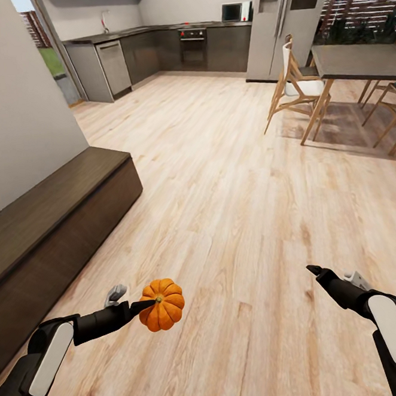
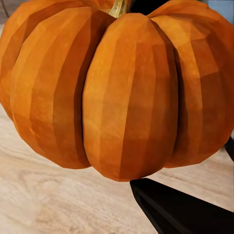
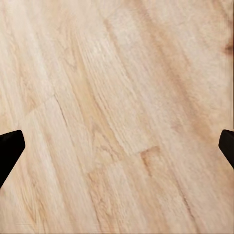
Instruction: Place each of the two pumpkins and all three candles from the living room inside a cabinet in the living room (use any cabinet), then make sure every cabinet is closed, and position the cauldron so it is next to a table in the living room.
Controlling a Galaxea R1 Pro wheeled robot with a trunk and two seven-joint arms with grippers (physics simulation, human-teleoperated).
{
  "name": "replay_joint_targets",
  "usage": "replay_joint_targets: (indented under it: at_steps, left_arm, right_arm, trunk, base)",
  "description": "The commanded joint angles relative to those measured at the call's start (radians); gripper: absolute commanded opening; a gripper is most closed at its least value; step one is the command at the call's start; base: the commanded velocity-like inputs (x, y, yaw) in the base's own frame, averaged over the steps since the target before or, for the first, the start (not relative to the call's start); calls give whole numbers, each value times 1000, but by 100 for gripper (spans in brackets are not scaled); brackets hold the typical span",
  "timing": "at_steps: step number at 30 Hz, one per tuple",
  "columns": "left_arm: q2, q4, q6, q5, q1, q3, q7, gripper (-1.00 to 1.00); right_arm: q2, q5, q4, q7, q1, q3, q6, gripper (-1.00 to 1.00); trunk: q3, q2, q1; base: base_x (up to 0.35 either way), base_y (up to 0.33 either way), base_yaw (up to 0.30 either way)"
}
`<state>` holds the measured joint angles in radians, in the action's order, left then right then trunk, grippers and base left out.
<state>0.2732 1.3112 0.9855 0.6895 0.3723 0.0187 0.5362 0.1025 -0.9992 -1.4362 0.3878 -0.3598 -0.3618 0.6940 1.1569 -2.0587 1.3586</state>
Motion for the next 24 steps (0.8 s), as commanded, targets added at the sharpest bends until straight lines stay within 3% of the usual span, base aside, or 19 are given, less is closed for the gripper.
replay_joint_targets:
  at_steps: [1, 12, 24]
  left_arm:
    - [0, 0, 5, -1, 0, 2, 5, -100]
    - [0, 0, 5, -1, 0, 3, 8, -100]
    - [0, -1, 5, -1, 0, 3, 8, -100]
  right_arm:
    - [0, -10, -1, 9, -1, 0, 0, 100]
    - [0, -10, 0, -10, -1, -2, -4, 100]
    - [0, -10, 0, -19, -1, -2, -20, 100]
  trunk:
    - [2, 0, 0]
    - [-4, 0, 0]
    - [-19, 0, 0]
  base:
    - [0, 0, -47]
    - [10, 0, -139]
    - [195, 0, -214]
